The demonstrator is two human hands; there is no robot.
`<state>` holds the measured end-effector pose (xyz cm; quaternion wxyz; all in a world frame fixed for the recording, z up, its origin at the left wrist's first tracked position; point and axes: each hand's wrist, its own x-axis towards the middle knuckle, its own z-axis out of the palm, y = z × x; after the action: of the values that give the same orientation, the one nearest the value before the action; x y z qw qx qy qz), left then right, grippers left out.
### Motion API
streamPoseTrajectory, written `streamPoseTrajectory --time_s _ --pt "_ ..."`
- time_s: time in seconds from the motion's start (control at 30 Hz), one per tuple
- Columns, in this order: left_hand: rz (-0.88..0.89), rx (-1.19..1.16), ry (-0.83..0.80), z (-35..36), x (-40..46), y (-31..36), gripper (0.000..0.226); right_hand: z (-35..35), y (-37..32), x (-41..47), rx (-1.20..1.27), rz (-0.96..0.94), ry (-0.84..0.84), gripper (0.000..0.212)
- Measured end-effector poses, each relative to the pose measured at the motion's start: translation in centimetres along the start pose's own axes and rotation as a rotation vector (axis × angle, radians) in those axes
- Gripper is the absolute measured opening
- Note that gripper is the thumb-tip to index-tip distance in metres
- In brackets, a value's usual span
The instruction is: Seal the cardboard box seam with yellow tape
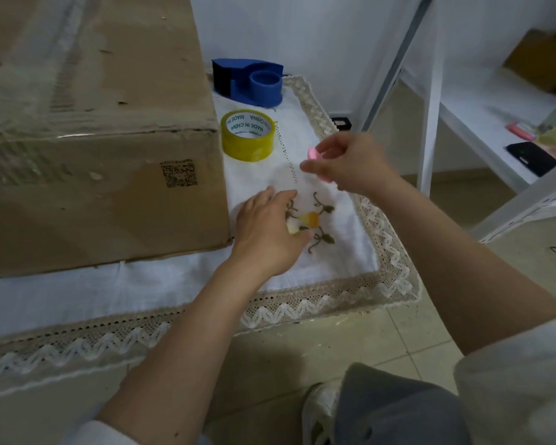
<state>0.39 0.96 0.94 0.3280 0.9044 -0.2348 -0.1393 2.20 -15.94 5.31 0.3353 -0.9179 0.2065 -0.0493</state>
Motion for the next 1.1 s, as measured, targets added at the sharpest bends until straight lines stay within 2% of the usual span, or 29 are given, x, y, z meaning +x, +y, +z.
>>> streamPoseTrajectory --time_s 0.13,0.23,0.3,0.6,0.8,1.1 --pt "-0.062 -0.135 0.074 -0.3 0.8 0.1 0.070 1.8 -0.6 4.3 0.078 -0.034 0.136 0.046" --pt "-0.092 -0.209 0.089 -0.4 1.4 -0.1 0.071 3.1 -0.8 7.1 0.054 -0.030 0.120 0.055" --pt "-0.104 -0.227 0.077 -0.4 1.7 -0.2 0.070 3.8 -0.8 8.5 0.014 -0.029 0.105 0.053" --pt "-0.087 -0.189 0.068 -0.2 2.2 -0.8 0.064 5.2 -0.9 11.6 -0.081 -0.073 0.145 0.049" --pt "-0.081 -0.174 0.068 0.1 2.3 -0.7 0.065 6.1 -0.7 11.6 -0.125 -0.081 0.108 0.048" --pt "-0.053 -0.128 0.071 0.3 2.0 -0.6 0.061 4.8 0.0 9.4 -0.027 -0.073 0.134 0.050"
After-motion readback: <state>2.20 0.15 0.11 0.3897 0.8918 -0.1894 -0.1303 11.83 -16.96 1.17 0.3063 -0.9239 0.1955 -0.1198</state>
